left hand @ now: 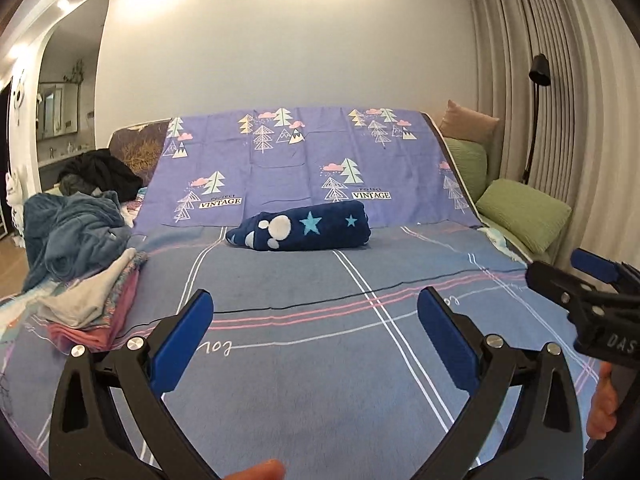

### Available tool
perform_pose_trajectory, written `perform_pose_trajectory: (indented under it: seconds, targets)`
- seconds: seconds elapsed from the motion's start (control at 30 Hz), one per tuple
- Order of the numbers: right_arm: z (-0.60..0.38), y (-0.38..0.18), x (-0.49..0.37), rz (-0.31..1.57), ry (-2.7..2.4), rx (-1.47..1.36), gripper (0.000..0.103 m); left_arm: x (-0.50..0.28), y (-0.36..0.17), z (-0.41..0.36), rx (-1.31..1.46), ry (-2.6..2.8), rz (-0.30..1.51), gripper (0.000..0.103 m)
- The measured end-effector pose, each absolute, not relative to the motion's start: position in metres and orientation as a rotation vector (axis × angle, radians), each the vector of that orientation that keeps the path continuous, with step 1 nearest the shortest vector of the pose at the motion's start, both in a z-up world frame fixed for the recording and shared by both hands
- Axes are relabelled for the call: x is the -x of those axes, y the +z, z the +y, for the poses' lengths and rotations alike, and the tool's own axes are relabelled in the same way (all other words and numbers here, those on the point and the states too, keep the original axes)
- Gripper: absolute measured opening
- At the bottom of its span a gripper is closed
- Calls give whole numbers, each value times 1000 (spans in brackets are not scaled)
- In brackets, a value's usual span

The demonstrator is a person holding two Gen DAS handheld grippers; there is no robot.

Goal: Fold small clothes

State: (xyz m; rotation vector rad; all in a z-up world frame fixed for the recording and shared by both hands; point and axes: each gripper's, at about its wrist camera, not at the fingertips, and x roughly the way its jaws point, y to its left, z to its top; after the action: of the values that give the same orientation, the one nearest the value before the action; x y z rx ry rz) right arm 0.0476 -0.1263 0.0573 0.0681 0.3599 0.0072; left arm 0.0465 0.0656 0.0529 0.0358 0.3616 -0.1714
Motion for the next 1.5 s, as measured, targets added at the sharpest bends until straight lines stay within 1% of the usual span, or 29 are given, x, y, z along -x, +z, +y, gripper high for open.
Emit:
perform_pose_trajectory:
  seconds: [0.23, 0.4, 0.73, 1.0, 1.5]
  targets:
    - [-121, 60, -34, 367, -4, -71, 101, -26, 57, 60, -87, -162, 364, 102]
    - [-121, 59, -29, 374, -15, -70, 101, -26, 56, 56, -78, -158, 385, 102]
    - [-127, 55, -24, 389, -27, -92, 101, -18, 57, 50, -86, -161, 361, 102]
    - [-126, 53, -23, 388, -54, -78, 101, -25, 52, 49, -90, -124, 399, 102]
    - [-126, 53, -21, 386, -65, -67, 101, -18, 57, 52, -92, -97, 375, 102]
